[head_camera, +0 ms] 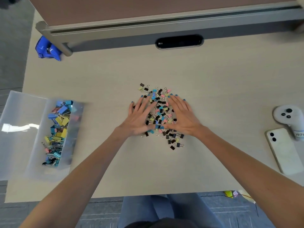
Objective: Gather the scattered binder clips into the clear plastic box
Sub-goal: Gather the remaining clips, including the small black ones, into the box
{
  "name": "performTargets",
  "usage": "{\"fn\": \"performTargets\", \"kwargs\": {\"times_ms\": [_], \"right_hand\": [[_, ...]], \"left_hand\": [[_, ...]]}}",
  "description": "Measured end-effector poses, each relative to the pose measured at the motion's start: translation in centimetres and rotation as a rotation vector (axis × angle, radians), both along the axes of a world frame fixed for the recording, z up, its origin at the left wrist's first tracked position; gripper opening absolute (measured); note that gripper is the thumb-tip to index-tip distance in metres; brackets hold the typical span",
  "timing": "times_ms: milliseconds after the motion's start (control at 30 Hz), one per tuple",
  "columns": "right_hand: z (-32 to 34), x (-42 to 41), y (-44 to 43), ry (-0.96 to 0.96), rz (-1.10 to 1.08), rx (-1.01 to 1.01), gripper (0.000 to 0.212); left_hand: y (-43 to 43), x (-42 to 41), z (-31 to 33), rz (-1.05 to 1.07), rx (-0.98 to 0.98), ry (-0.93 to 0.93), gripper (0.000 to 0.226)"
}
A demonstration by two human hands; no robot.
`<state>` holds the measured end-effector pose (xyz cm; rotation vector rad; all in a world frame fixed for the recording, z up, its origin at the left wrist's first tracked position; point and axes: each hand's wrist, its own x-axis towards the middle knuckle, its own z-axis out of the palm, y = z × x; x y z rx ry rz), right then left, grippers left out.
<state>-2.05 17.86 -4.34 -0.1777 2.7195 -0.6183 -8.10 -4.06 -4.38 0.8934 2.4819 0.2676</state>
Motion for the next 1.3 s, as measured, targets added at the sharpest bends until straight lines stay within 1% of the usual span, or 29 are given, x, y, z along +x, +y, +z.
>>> {"fn": "performTargets", "kwargs": {"times_ms": [133, 233, 300, 400, 533, 633, 767, 867, 1000, 1167, 1300], "right_hand": [[0.0, 0.9, 0.0, 0.043, 0.122, 0.058, 0.121], [0.2, 1.5, -0.9, 0.114, 0.114, 0.089, 0.116], [0.3, 1.5, -1.5, 0.151, 0.086, 0.089, 0.105], [0.3, 1.2, -2.2, 0.154, 0.036, 0.048, 0.084], [0.6, 0.2, -2.7, 0.085, -0.076, -0.039, 0.054], [0.9, -0.7, -2.9, 0.001, -0.119, -0.111, 0.041], [1.1, -1.6, -2.6, -0.068, -0.175, -0.177, 0.033], [1.3, -1.8, -2.3, -0.076, -0.217, -0.240, 0.028], [1.6, -1.8, -2.3, -0.083, -0.271, -0.308, 0.025], [1.7, -1.8, -2.3, -0.112, -0.361, -0.422, 0.027], [2.0, -1.8, -2.4, -0.124, -0.399, -0.478, 0.027]], "left_hand": [[0.0, 0.5, 0.6, -0.081, -0.033, 0.053, 0.096], [0.0, 0.8, 0.7, -0.073, -0.007, 0.114, 0.085], [0.0, 0.8, 0.8, -0.049, 0.024, 0.142, 0.074], [0.2, 0.8, 1.0, 0.004, 0.093, 0.144, 0.057], [1.1, 1.0, 0.9, 0.141, 0.156, 0.043, 0.043], [1.8, 0.9, 0.3, 0.251, 0.197, -0.062, 0.040], [2.4, 0.5, 0.1, 0.388, 0.243, -0.155, 0.035], [2.7, 0.2, 0.4, 0.461, 0.280, -0.196, 0.031], [2.5, 0.1, 0.9, 0.540, 0.355, -0.213, 0.035], [2.2, 0.2, 1.5, 0.591, 0.377, -0.188, 0.025], [1.7, 0.5, 1.9, 0.653, 0.412, -0.216, 0.026]]}}
